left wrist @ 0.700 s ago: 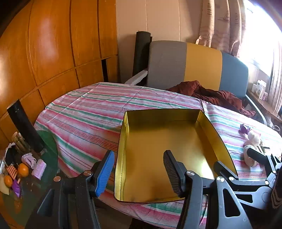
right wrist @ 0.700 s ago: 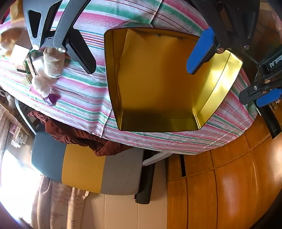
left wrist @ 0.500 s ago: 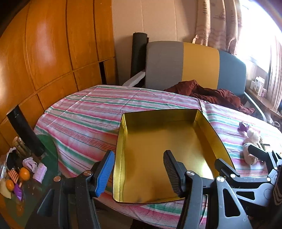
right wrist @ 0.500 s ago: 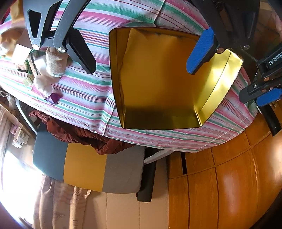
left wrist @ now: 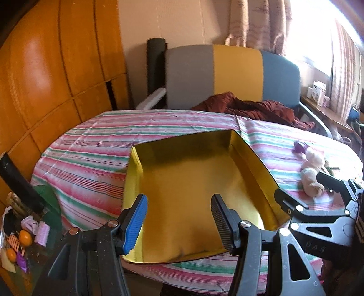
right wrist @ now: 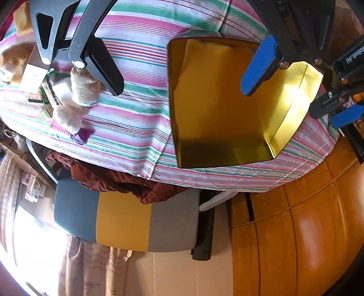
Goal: Organize objects
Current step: 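Move both tools from the gold tray toward the cluster of items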
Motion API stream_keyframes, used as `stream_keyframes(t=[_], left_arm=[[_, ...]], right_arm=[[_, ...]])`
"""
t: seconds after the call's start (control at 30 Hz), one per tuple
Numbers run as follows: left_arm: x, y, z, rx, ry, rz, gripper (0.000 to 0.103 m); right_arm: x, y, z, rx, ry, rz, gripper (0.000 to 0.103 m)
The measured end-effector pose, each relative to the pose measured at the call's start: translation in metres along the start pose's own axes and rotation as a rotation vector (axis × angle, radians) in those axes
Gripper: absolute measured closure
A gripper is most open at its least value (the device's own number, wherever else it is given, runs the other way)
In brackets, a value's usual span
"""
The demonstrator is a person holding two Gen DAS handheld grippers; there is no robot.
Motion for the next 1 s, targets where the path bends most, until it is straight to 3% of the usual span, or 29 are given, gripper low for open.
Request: stream_keyframes(t=[0.53,0.67,1.0], left_arm=[[-0.060,0.001,0.007,0.056,-0.179,0.091,0.038],[-0.090,0.004,0.006,0.080,-0.252,0.152,0.038],[-0.200,0.020,-0.009,0.095,-0.472,0.333,0.038]], right_arm=[[-0.074,-0.020,-0.032,-0.008,-0.092,0.129,0.000],[-0.107,-0.033,-0.054,-0.012,-0.120,0.188,0.000],[-0.199,-0.070,-0.128,-0.024,-0.294,0.335,0.000]])
Point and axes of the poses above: each gripper's, at about its wrist camera, not at the fingertips, and z roughly the way its jaws point, x to its left, y to its top, the point moved 8 cm from there along z, roughly the way its jaws point, and after that the axes turned 12 degrees about y, right-handed, at the moved point
